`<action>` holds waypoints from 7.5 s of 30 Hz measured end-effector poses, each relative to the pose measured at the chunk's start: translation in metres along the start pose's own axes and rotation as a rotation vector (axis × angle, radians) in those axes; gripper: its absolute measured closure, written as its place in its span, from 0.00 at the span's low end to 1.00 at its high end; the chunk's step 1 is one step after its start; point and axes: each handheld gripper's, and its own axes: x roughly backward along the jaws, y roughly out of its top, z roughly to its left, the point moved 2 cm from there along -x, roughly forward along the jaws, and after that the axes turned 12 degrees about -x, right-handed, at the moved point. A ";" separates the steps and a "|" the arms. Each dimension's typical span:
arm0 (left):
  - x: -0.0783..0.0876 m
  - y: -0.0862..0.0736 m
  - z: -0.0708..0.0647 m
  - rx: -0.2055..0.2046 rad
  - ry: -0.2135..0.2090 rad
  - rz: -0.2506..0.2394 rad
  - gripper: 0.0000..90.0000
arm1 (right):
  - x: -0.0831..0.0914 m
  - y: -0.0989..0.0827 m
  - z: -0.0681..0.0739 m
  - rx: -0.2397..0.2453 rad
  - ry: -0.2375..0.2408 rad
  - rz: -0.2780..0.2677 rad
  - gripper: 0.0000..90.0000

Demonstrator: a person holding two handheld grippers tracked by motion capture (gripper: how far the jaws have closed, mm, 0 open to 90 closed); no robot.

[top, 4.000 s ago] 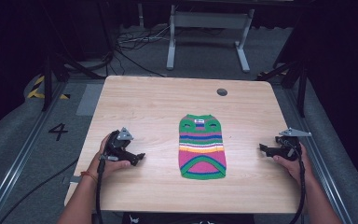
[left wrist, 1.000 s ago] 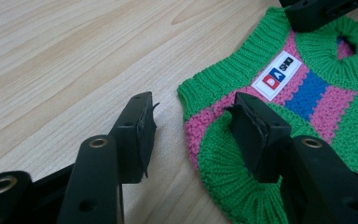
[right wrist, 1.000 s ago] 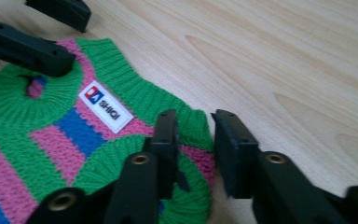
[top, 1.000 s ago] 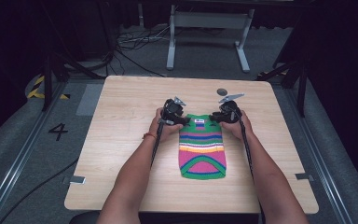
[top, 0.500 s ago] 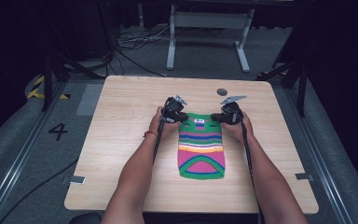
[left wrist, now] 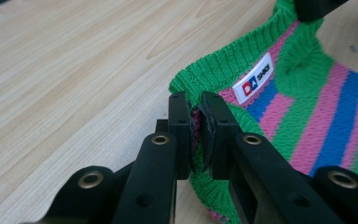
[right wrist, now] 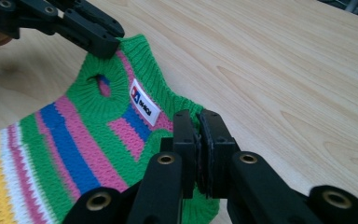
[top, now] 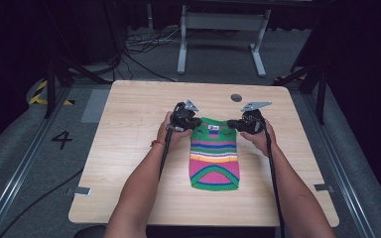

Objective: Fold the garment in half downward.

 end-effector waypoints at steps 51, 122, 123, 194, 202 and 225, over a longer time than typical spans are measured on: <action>0.072 -0.044 -0.116 -0.301 -0.201 -0.009 0.92 | 0.075 -0.076 0.091 0.280 0.263 0.142 0.94; 0.062 -0.065 -0.148 -0.436 -0.220 0.050 0.92 | 0.067 -0.122 0.097 0.328 0.164 0.212 0.94; 0.062 -0.065 -0.146 -0.430 -0.217 0.051 0.92 | 0.066 -0.121 0.096 0.324 0.163 0.209 0.94; 0.165 -0.127 -0.098 -0.178 0.086 0.139 0.22 | 0.144 -0.144 0.047 0.196 -0.121 0.063 0.29; 0.169 -0.147 -0.091 -0.143 0.123 0.185 0.23 | 0.155 -0.159 0.025 0.134 -0.172 0.052 0.28; 0.200 -0.203 -0.087 0.039 0.106 0.101 0.20 | 0.168 -0.198 -0.012 -0.081 -0.212 0.011 0.21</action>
